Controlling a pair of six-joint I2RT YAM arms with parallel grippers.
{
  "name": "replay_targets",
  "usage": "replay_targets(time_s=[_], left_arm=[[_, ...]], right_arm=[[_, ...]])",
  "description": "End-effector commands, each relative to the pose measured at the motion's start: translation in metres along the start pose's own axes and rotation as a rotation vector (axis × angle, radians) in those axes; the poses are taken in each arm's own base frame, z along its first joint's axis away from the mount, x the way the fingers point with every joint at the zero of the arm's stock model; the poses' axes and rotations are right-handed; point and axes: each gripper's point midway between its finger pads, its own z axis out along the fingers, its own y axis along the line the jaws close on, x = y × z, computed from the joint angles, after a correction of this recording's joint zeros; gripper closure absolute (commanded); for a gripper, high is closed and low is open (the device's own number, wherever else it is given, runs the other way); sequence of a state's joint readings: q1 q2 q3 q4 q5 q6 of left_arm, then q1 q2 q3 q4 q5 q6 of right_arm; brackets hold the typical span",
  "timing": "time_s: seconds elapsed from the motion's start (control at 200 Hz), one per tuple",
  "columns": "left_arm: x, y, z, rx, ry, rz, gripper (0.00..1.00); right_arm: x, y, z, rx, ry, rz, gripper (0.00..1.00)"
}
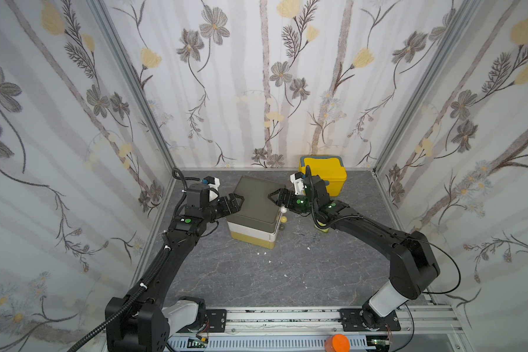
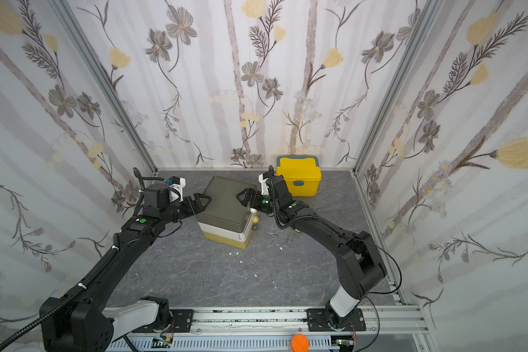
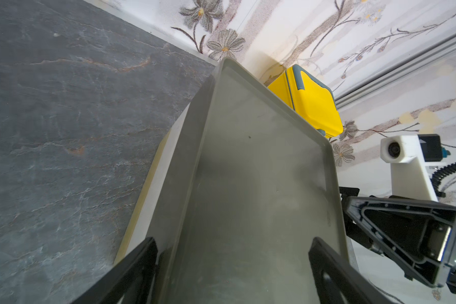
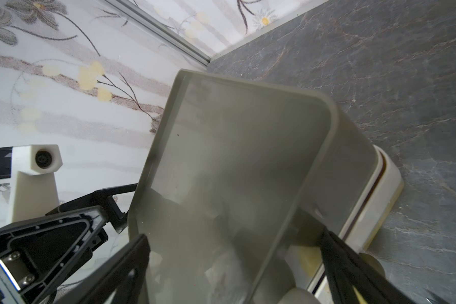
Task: Take the mice out of the drawer
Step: Adjust the storage box at the center of the board.
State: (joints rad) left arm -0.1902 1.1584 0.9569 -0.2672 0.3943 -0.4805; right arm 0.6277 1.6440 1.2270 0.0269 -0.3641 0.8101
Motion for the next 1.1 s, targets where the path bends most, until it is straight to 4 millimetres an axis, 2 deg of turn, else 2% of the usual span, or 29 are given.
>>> replay_targets(time_s=[0.0,0.14,0.185,0.195,0.315,0.425,0.46,0.57,0.724,0.959,1.094], left_arm=[[-0.002,0.019,-0.009,-0.117,-0.038,-0.035,0.08],[-0.011,0.018,-0.018,-0.139,-0.082,-0.047,0.08],[-0.016,0.016,-0.022,-0.148,-0.097,-0.050,0.08],[-0.017,0.015,-0.022,-0.147,-0.100,-0.050,0.08],[-0.023,-0.002,-0.031,-0.116,-0.123,-0.037,0.08],[-0.024,-0.022,-0.039,-0.074,-0.135,-0.021,0.08],[-0.023,-0.030,-0.040,-0.055,-0.136,-0.019,0.08],[-0.018,-0.054,-0.039,0.017,-0.129,-0.015,0.09],[-0.009,-0.072,-0.029,0.060,-0.112,-0.019,0.10],[-0.003,-0.085,-0.021,0.080,-0.107,-0.028,0.10],[-0.002,-0.089,-0.017,0.084,-0.109,-0.034,0.08]], right_arm=[[-0.006,0.031,0.000,-0.116,-0.009,-0.032,0.01],[-0.012,0.027,-0.013,-0.105,-0.040,-0.036,0.01],[-0.012,0.019,-0.014,-0.094,-0.037,-0.026,0.01],[-0.017,0.026,-0.024,-0.114,-0.055,-0.035,0.01],[-0.019,0.016,-0.047,-0.137,-0.071,-0.025,0.01],[-0.011,0.000,-0.062,-0.181,-0.058,0.014,0.00],[-0.005,-0.009,-0.063,-0.190,-0.048,0.041,0.04],[0.008,-0.019,-0.060,-0.207,-0.017,0.052,0.08],[0.009,-0.021,-0.057,-0.295,-0.024,0.085,0.20],[0.004,-0.020,-0.048,-0.356,-0.026,0.108,0.36],[0.006,-0.018,-0.041,-0.371,-0.007,0.128,0.38]])
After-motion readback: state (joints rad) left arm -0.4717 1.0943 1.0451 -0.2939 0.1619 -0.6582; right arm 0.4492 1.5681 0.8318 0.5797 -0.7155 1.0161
